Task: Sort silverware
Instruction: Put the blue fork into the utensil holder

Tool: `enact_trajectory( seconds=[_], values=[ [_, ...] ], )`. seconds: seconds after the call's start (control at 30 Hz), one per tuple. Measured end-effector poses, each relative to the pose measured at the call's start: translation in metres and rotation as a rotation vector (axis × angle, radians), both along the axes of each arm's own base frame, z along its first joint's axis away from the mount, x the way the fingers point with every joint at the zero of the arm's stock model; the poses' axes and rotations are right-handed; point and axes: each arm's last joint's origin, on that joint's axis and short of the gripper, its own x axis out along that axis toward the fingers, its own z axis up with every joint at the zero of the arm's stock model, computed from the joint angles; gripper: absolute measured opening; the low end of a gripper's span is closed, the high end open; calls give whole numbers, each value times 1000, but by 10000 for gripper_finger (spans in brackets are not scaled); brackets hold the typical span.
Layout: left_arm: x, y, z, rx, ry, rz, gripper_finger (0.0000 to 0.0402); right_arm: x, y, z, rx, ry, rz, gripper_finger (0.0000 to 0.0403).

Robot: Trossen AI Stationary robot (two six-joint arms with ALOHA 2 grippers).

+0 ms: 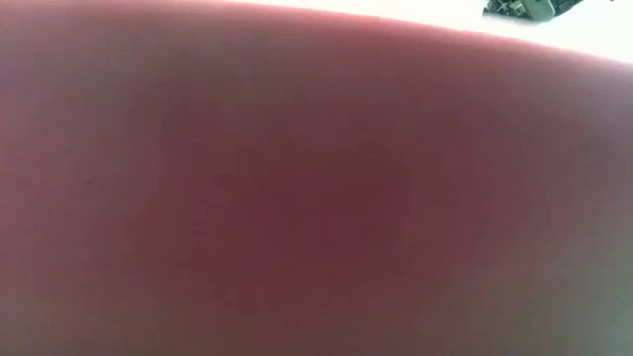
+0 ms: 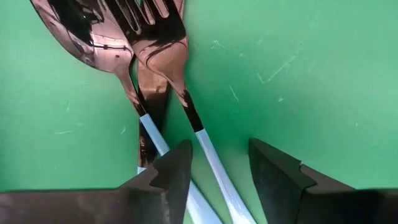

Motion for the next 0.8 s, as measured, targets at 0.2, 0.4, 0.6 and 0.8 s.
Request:
enact_trajectory(
  seconds=[0.2, 0.4, 0.6, 0.8],
  values=[
    [0, 0, 0, 8, 10, 2, 63, 0, 0, 0, 0, 0, 0, 160],
    [0, 1, -1, 15, 9, 2, 11, 0, 0, 0, 0, 0, 0, 160],
    [-1, -1, 4, 25, -11, 0, 15, 0, 0, 0, 0, 0, 0, 160],
    [1, -1, 30, 79, -123, -9, 15, 0, 0, 0, 0, 0, 0, 160]
  ],
)
